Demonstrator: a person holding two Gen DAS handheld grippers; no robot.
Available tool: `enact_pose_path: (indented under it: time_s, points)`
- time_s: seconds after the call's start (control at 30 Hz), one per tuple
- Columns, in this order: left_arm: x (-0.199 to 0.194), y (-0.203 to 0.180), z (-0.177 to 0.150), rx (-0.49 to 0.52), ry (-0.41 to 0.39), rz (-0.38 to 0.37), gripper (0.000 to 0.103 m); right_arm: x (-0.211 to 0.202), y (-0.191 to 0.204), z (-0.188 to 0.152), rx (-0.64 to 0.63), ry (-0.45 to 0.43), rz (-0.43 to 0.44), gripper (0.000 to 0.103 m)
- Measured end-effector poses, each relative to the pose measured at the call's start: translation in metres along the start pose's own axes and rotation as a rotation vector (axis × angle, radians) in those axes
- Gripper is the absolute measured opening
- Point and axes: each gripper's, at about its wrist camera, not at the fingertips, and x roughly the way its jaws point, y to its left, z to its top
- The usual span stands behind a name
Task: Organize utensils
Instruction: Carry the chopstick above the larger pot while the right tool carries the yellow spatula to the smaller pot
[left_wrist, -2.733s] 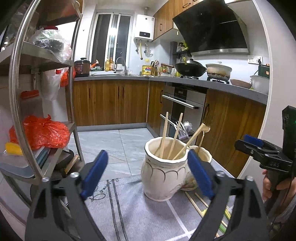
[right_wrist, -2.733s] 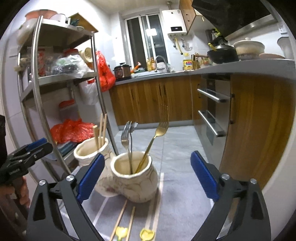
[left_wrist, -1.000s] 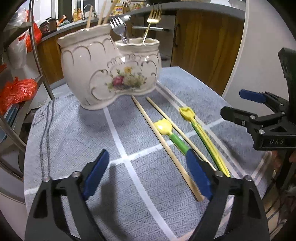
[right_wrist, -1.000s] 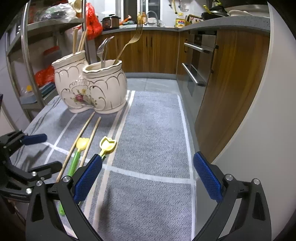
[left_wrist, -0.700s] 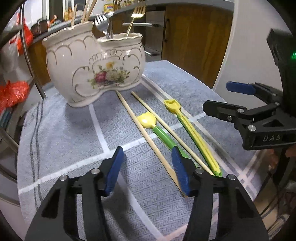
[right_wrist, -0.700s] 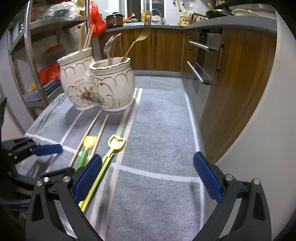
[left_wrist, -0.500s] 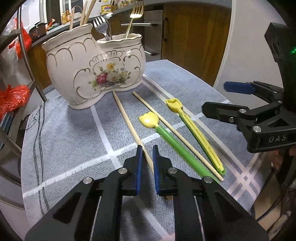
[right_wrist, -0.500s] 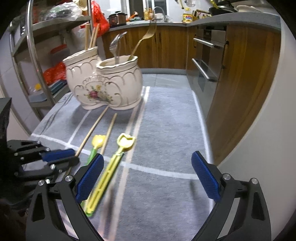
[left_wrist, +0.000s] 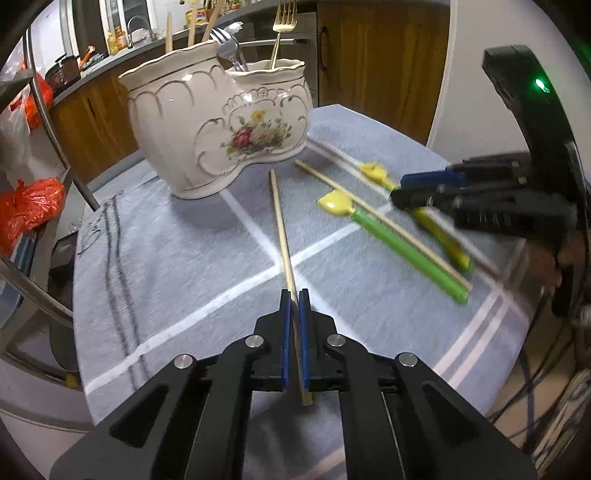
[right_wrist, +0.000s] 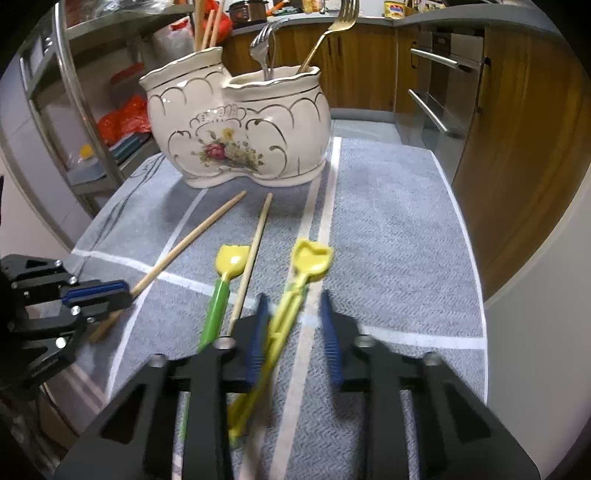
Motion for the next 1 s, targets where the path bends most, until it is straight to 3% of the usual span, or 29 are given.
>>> enact_pose_path:
  time_s: [0.2, 0.33, 0.43, 0.5, 0.7, 0.83, 1.0]
  points:
    - [-0.005, 0.011, -0.009, -0.032, 0.007, -0.017, 0.007, 0.002, -0.001, 0.003, -0.039, 0.033, -0.013, 0.011]
    - [0.002, 0.009, -0.005, -0.059, -0.004, -0.015, 0.016, 0.003, 0.001, 0.004, -0.048, 0.026, -0.02, 0.011]
    - [0.003, 0.007, -0.003, -0.068, -0.022, 0.007, 0.015, 0.003, 0.003, 0.004, -0.064, 0.016, -0.029, 0.011]
    - [0.005, 0.005, -0.002, -0.064, -0.036, 0.006, 0.005, 0.001, 0.002, 0.003, -0.062, 0.003, -0.02, 0.011]
    - [-0.006, 0.01, -0.008, -0.019, -0.081, -0.053, 0.005, -0.014, -0.001, 0.006, -0.06, -0.077, -0.005, 0.011]
    - [-0.033, 0.017, -0.015, 0.009, -0.201, -0.101, 0.005, -0.027, -0.006, 0.011, -0.038, -0.152, 0.024, 0.01]
    - [-0.065, 0.032, -0.012, -0.022, -0.385, -0.089, 0.005, -0.042, -0.003, 0.023, -0.033, -0.236, 0.055, 0.01]
